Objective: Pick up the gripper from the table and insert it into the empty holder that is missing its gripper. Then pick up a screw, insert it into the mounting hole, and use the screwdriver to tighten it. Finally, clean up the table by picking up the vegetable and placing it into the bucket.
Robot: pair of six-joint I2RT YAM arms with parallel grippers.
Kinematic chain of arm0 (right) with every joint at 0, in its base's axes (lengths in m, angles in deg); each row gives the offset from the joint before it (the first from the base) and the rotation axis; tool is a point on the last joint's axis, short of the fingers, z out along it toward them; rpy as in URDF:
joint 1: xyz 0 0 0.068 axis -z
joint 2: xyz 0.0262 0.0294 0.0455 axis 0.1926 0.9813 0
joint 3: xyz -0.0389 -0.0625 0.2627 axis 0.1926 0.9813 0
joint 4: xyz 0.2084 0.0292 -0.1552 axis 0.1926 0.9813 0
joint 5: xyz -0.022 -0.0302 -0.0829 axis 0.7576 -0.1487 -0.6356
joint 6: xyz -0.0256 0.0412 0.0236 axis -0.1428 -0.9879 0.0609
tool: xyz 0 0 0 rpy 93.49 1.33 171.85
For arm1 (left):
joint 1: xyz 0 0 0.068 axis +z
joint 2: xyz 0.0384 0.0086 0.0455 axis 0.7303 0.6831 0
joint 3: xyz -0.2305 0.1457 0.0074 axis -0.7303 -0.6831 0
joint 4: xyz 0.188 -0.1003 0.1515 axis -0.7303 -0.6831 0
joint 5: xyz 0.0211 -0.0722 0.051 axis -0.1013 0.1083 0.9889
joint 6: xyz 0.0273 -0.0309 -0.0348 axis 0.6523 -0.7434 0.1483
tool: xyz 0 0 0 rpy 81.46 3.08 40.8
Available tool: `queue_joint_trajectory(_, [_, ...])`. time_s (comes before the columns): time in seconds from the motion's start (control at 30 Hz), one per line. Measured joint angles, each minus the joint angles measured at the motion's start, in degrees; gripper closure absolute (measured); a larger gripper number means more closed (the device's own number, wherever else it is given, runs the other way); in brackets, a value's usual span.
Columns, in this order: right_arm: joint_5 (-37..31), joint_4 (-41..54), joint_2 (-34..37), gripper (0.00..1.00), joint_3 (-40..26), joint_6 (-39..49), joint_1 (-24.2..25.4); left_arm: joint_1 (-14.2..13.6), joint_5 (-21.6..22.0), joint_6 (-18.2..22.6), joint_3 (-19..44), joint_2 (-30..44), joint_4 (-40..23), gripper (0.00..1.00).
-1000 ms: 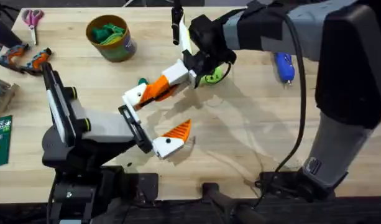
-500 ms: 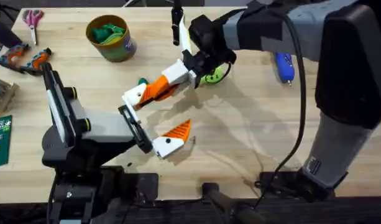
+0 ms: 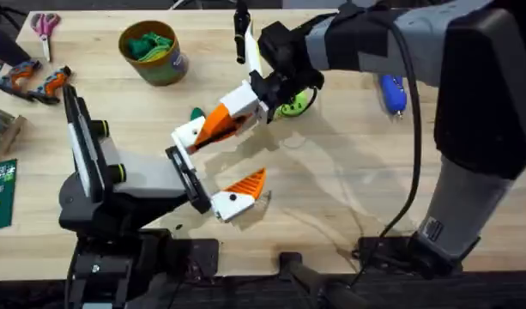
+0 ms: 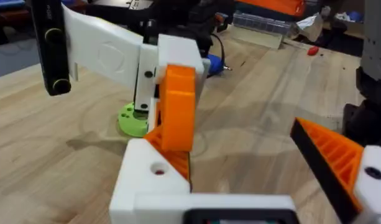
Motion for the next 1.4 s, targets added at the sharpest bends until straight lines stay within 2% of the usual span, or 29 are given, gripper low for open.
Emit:
queue_joint_trajectory(0.2, [-0.02, -0.12, -0.01, 0.493, 0.0, -0.02, -0.34, -0.38, -1.56, -0.14, 0.0, 0.0, -0.13, 0.015])
queue_joint_trajectory(0.3, [-0.01, -0.13, -0.01, 0.414, 0.0, 0.01, -0.42, -0.37, -1.76, -0.15, 0.0, 0.0, -0.15, 0.015])
queue_joint_trajectory(0.53, [-0.02, -0.13, -0.02, 0.321, -0.02, 0.01, -0.42, -0.37, -1.93, -0.16, 0.0, 0.0, -0.18, 0.015])
queue_joint_trajectory(0.63, [-0.02, -0.17, -0.02, 0.197, -0.02, 0.01, -0.42, -0.37, -1.94, -0.16, 0.0, 0.0, -0.2, 0.015])
queue_joint_trajectory(0.87, [-1.46, -0.17, -0.02, 0.192, -0.02, 0.01, 0.56, -0.37, -1.94, -0.16, 0.0, 0.0, -0.2, 0.015])
queue_joint_trajectory(1.07, [-6.59, -1.53, 0.0, 0.19, 0.0, 0.0, 5.46, -0.37, -1.94, -0.16, 0.0, 0.0, -0.2, 0.015])
queue_joint_trajectory(1.1, [-7.01, -2.19, -0.02, 0.176, 0.0, -0.03, 6.48, -0.37, -1.94, -0.16, -0.02, 0.0, -0.2, 0.015])
queue_joint_trajectory(1.23, [-7.39, -6.06, -0.02, 0.019, -0.01, 0.01, 11.34, -0.37, -1.94, -0.16, 0.0, 0.0, -0.2, 0.014])
queue_joint_trajectory(1.4, [-5.41, -8.98, 0.0, 0.011, -0.02, -0.01, 16.96, -0.37, -1.96, -0.16, 0.0, 0.0, -0.2, 0.015])
